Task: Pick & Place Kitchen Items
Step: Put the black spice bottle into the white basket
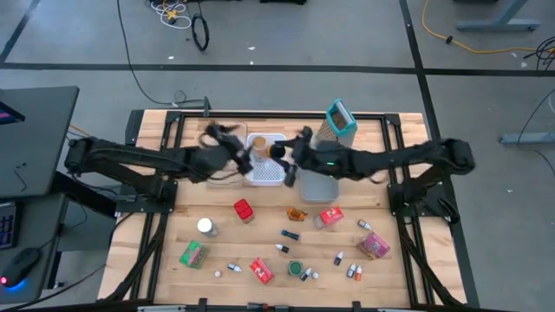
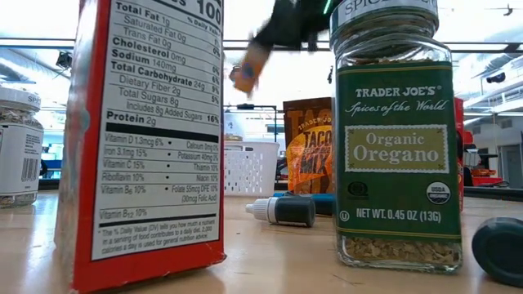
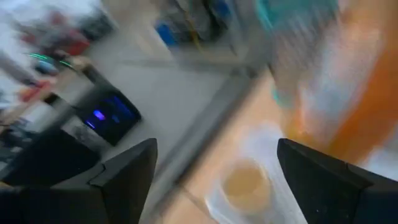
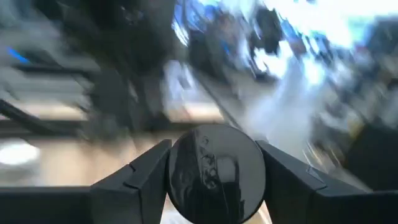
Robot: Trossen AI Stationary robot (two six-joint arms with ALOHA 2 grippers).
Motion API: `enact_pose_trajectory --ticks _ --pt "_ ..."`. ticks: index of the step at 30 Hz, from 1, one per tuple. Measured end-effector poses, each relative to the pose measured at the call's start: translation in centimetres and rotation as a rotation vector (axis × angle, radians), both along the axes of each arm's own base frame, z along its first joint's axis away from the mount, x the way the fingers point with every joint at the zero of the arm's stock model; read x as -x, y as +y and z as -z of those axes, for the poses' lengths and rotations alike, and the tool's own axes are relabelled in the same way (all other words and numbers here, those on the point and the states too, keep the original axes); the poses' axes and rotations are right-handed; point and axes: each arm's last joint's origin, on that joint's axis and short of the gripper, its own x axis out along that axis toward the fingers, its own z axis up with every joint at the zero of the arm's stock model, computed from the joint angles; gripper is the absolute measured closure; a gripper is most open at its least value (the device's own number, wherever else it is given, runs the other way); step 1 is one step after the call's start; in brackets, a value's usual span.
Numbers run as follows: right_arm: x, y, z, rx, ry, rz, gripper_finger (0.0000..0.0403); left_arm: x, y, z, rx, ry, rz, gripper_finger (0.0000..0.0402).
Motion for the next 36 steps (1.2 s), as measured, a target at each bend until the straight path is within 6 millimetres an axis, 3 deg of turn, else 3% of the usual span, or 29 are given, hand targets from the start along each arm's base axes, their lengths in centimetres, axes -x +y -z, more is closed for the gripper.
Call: enact_pose_trajectory --ticks 3,6,10,14,17,21,25,36 --pt "-1.1 -1.4 3.3 -0.011 0.138 0.072 0.0183 1.7 0.2 -1.3 -0.031 -0.024 -0.062 0.0061" --pt "-1.6 -2.7 3.5 -0.065 0.123 0.108 0.0191 2.3 0.2 -1.4 -0.001 -0.009 -0.005 0.0061" --pt "-1.7 -4.6 6.9 -0.166 0.236 0.152 0.0191 2.9 0.0 -1.9 0.050 -0.023 0.114 0.0061" --pt "-2.4 -5.9 6.9 -0.231 0.145 0.125 0.0188 2.6 0.0 -1.5 0.069 0.001 0.152 0.0061" --pt "-2.4 -6.5 9.1 -0.271 0.222 0.141 0.0189 2.3 -0.1 -1.3 0.084 -0.006 0.153 0.0061" --pt "-2.6 -7.3 9.1 -0.248 0.194 0.159 0.0187 2.3 -0.1 -1.1 0.100 -0.001 0.157 0.0061" --pt "-2.5 -7.8 10.5 -0.258 0.242 0.173 0.0176 2.3 -0.2 -1.1 0.121 -0.010 0.169 0.0061" --pt "-2.8 -8.7 9.4 -0.143 0.175 0.146 0.0138 2.2 -0.3 -0.8 0.163 0.007 0.233 0.0061"
